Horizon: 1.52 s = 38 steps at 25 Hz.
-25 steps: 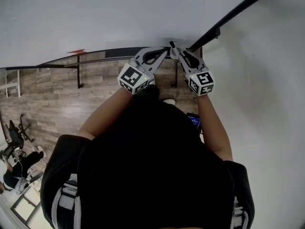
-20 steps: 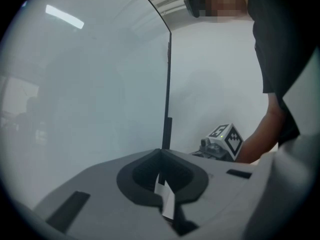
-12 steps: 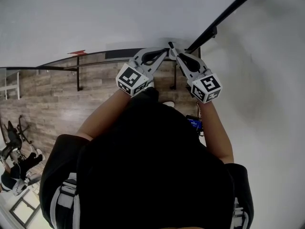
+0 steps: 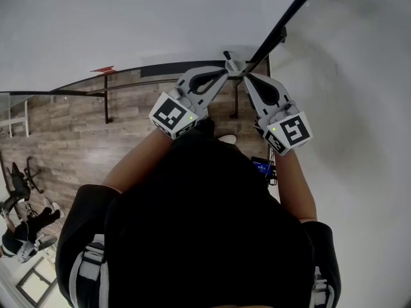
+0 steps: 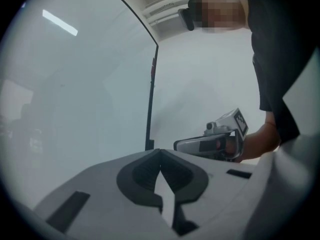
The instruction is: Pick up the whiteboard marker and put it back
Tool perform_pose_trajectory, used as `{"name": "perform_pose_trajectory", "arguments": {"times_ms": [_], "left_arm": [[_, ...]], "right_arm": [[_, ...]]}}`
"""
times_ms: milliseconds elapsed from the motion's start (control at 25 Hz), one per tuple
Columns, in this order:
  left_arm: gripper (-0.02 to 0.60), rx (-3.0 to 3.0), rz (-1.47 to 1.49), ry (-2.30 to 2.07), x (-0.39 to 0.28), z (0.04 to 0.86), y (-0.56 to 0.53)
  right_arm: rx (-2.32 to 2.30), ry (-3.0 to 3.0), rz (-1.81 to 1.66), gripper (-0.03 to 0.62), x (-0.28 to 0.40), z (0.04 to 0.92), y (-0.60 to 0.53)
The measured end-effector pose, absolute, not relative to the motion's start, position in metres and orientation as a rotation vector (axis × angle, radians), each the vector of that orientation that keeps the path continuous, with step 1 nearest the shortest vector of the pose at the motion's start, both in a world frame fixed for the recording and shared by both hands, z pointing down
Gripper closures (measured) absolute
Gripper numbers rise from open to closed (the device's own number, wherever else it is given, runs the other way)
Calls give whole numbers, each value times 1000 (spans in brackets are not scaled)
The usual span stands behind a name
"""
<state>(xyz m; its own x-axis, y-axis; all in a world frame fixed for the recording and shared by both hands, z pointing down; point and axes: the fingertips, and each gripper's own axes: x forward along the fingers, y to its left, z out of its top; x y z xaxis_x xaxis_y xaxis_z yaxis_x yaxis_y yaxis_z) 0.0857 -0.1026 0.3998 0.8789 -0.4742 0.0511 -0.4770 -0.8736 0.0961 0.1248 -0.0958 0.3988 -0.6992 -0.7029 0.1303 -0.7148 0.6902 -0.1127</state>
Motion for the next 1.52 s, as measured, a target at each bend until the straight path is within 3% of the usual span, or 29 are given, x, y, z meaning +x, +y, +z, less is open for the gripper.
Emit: {"name": "perform_pose_trajectory", "arguments": {"times_ms": [280, 1520], "left_arm": [[578, 2975, 36, -763, 98, 385, -89], [578, 2978, 40, -818, 89, 382, -70]], "right_arm": [[1239, -2838, 104, 592, 134, 374, -80], [1152, -2858, 115, 592, 121, 377, -62]]}}
